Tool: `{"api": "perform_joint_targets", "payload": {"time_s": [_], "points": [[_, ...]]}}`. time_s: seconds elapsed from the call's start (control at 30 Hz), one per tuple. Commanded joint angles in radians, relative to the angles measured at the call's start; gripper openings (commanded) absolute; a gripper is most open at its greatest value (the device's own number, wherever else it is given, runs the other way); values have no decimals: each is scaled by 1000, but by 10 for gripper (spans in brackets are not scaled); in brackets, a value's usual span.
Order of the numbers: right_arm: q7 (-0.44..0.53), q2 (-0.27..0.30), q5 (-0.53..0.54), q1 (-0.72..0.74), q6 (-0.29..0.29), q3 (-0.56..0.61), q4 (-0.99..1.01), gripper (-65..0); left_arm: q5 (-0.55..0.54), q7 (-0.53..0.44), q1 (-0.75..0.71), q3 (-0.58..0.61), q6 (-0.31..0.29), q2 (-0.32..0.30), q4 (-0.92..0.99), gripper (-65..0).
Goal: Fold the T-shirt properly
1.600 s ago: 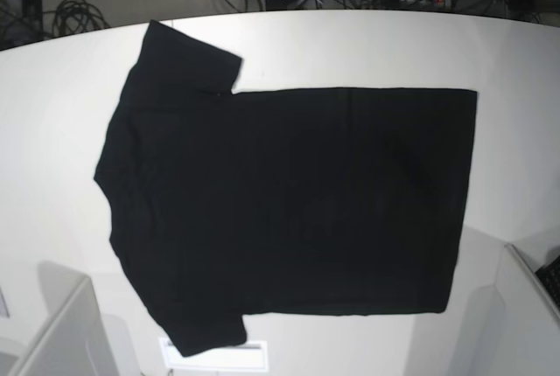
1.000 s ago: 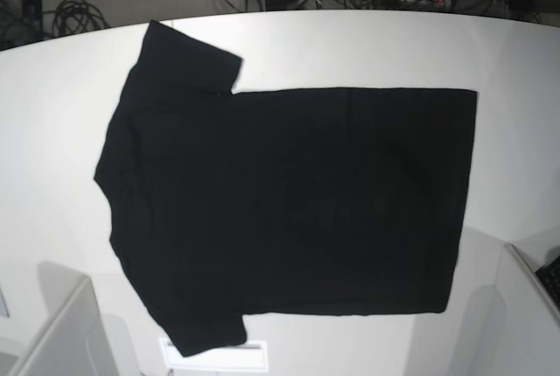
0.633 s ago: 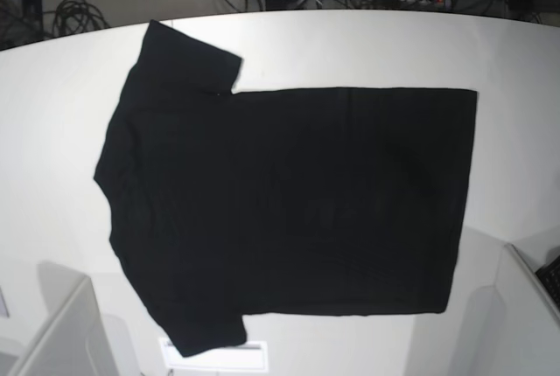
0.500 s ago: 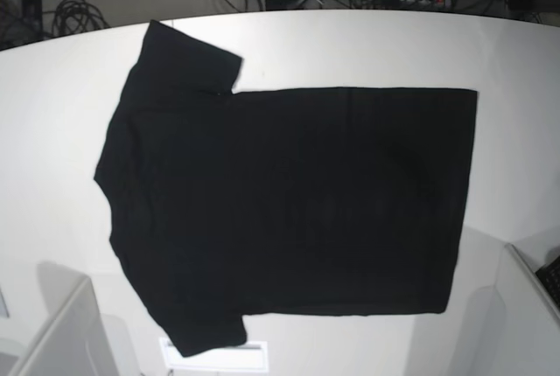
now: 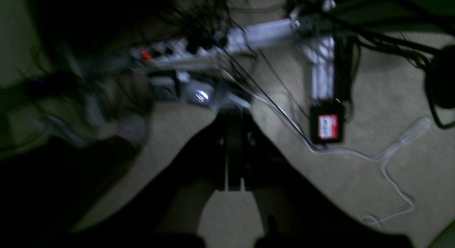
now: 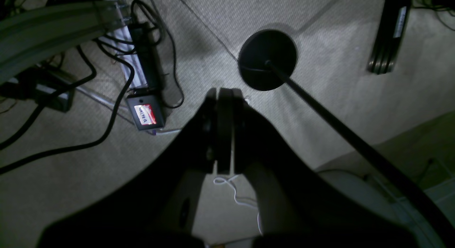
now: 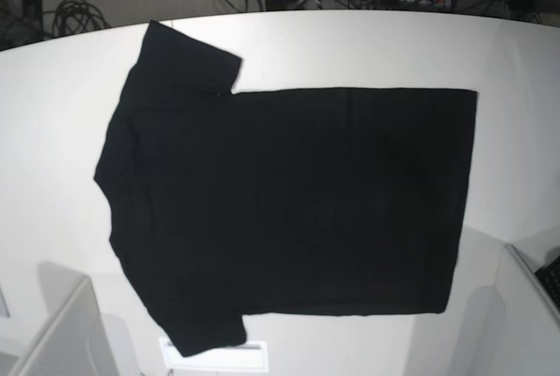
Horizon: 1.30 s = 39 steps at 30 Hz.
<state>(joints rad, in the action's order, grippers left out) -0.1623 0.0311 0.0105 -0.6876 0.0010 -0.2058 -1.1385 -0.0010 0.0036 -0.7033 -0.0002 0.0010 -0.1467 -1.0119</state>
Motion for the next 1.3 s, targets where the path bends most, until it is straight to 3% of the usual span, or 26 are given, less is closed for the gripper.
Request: {"api": "perform_joint_targets", "payload": {"time_s": [0.0, 0.3, 0.73, 0.87, 1.2, 1.27], "points": [[-1, 3, -1, -34, -2, -7, -47, -650, 2, -11, -45, -1, 3, -15, -60, -650], [-81, -90, -4, -136, -2, -156, -338, -650, 0, -12, -237, -2, 3, -52, -450, -650], [-196, -96, -2, -169, -2, -284, -670, -650, 0, -9, -444, -8, 6, -92, -878, -650], [-205, -132, -1, -149, 0, -321, -799, -650, 2, -9, -467, -71, 6, -87, -954, -650], [-205, -138, 3, -56, 0, -122, -874, -650, 0, -12, -410, -183, 6, -84, -970, -650], [-205, -138, 56, -48, 0, -90, -874, -650, 0, -12, -392, -186, 6, -84, -970, -650]]}}
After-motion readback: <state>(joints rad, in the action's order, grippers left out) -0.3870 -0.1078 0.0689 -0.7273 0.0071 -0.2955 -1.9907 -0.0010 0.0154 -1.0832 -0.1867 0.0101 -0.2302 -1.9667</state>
